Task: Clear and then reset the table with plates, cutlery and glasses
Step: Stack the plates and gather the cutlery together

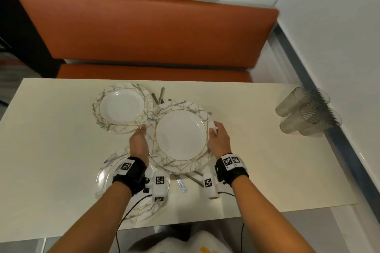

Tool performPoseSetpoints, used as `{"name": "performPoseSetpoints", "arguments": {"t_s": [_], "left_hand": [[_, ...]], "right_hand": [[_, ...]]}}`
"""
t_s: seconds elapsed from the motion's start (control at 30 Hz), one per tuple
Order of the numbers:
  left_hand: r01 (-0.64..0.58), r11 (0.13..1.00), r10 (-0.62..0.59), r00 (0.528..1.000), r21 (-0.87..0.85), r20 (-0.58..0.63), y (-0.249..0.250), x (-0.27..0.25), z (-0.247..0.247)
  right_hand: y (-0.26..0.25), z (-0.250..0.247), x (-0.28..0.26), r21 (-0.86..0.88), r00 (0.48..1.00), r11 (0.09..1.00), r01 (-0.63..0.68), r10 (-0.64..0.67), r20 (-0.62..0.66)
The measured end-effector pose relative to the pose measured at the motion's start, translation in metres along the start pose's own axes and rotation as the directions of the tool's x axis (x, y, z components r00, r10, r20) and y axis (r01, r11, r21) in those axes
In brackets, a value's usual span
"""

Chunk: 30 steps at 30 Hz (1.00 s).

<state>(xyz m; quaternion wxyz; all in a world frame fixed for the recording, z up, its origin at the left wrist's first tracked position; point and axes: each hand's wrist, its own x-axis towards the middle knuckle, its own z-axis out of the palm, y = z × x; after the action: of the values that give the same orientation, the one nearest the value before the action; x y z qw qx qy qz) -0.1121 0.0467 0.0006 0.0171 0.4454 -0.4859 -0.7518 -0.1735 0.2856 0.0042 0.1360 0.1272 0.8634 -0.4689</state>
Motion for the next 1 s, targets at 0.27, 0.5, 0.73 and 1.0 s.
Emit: {"name": "performPoseSetpoints", "arguments": {"t_s": [0.27, 0.5, 0.73, 1.0], "left_hand": [[-0.140, 0.990, 0.139, 0.989, -0.004, -0.048, 0.010, 0.008, -0.026], [-0.390, 0.891, 0.436, 0.880, 0.233, -0.191, 0.038, 0.020, -0.074], [-0.447, 0.820, 0.559, 0.758, 0.357, -0.336, 0.082, 0.043, -0.153], [-0.426, 0.817, 0.569, 0.706, 0.389, -0.422, 0.092, 0.057, -0.215]], "right_hand": [[-0.021, 0.043, 0.004, -0.045, 0.997, 0.996, 0.077, -0.077, 0.012], [-0.066, 0.100, 0.014, -0.068, 0.958, 0.983, 0.169, -0.148, 0.245], [-0.116, 0.158, 0.054, -0.232, 0.946, 0.949, 0.212, -0.140, 0.292], [-0.138, 0.211, 0.099, -0.490, 0.965, 0.849, 0.198, -0.081, 0.250]]}}
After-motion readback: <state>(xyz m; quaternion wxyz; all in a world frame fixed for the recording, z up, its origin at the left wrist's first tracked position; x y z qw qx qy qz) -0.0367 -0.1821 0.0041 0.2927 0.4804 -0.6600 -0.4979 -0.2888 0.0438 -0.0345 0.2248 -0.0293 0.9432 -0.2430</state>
